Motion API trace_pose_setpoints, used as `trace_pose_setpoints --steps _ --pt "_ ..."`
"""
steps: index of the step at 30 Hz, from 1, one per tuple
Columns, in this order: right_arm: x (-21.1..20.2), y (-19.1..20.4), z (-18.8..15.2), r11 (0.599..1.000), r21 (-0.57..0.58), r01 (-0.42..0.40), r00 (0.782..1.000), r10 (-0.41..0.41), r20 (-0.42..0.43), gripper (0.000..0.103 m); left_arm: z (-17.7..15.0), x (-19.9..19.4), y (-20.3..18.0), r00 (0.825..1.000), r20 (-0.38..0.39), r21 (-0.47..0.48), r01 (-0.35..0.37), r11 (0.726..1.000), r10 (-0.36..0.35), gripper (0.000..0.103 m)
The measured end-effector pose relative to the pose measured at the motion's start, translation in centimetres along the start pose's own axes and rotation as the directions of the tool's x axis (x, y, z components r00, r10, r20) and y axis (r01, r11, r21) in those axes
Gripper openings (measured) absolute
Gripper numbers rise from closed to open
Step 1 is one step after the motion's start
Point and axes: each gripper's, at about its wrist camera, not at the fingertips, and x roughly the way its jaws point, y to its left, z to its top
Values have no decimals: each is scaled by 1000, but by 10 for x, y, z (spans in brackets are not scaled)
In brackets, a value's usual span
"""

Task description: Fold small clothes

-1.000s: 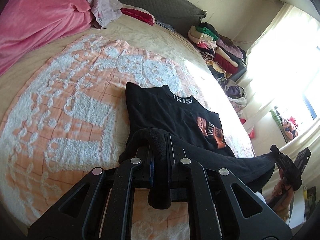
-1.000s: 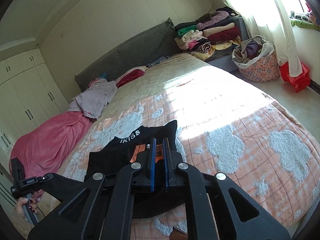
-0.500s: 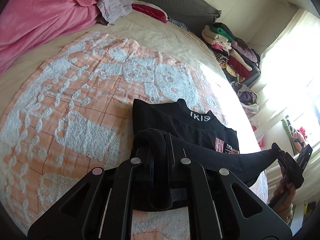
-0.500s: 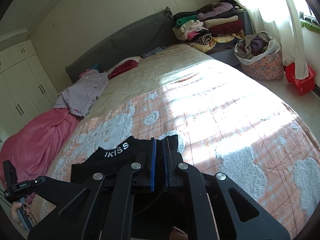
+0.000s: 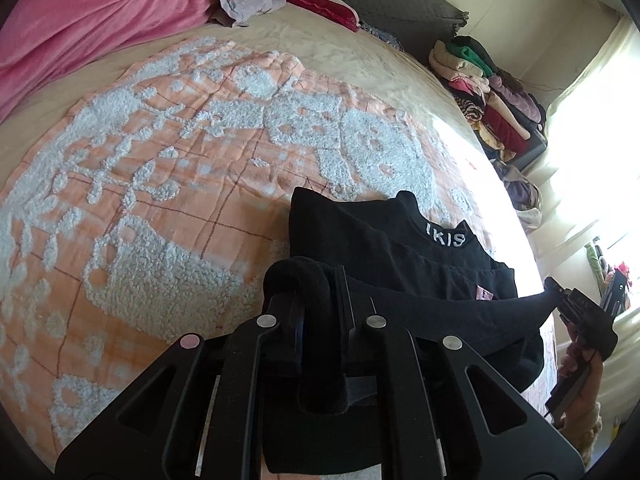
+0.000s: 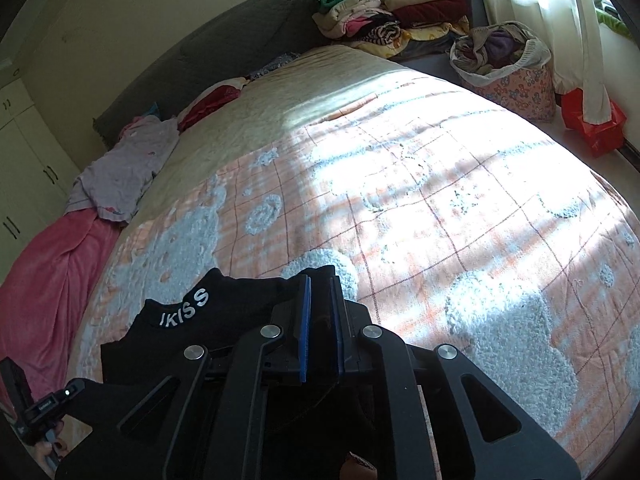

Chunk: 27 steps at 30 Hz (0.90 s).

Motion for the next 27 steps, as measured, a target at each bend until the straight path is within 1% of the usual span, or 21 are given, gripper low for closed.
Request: trace_pose_setpoints --steps 1,2,3,4,5,6,8,10,13,15,17,18,21,24,27 --pt "0 -2 0 1000 4 -4 1000 4 2 11 -1 -2 -1 1000 8 7 3 1000 -3 8" --pt "-2 -3 -1 1000 9 -13 1000 13 8 17 -1 -5 -2 1000 17 15 6 1000 -6 12" --pt "-6 -5 -1 1000 15 -21 1000 21 15 28 -1 -8 -4 1000 27 20 11 1000 -11 17" --pt "-10 -7 -2 999 25 -31 999 31 22 35 -2 -12 -4 999 38 23 17 1000 -18 21" --pt "-14 -10 -3 998 36 -48 998 47 32 45 -3 -19 -5 998 58 26 15 1000 -17 33" --pt "-19 -13 -4 997 42 -63 997 61 45 45 -3 -26 -6 996 87 32 4 999 -6 44" --pt "-31 -17 -7 996 46 -75 996 72 58 46 -3 -41 -7 992 128 40 7 999 -12 44" --pt "-44 -21 -12 993 51 -105 992 101 70 45 -4 -55 -8 987 158 45 7 999 -14 44" --pt "-60 -24 -23 994 35 -106 992 104 70 45 -12 -67 -10 986 169 74 -8 997 -4 44" --pt "-65 -22 -33 995 3 -97 994 97 45 45 -23 -70 -11 988 156 98 -33 995 17 44" --pt "-66 -17 -45 996 -46 -77 997 78 16 42 -38 -67 -12 993 120 123 -37 992 22 44" --pt "-65 -13 -51 995 -72 -69 998 69 -1 39 -45 -63 -14 994 101 138 -44 989 31 44" --pt "-58 0 -69 986 -163 -18 999 13 -34 34 -65 -51 -23 997 53 201 -71 977 62 44" --pt "-49 13 -83 976 -218 -15 999 3 -55 34 -80 -37 -36 995 17 271 -98 958 98 43" --pt "-38 27 -91 964 -266 -17 997 -4 -78 34 -83 -21 -46 993 -16 309 -103 946 114 43"
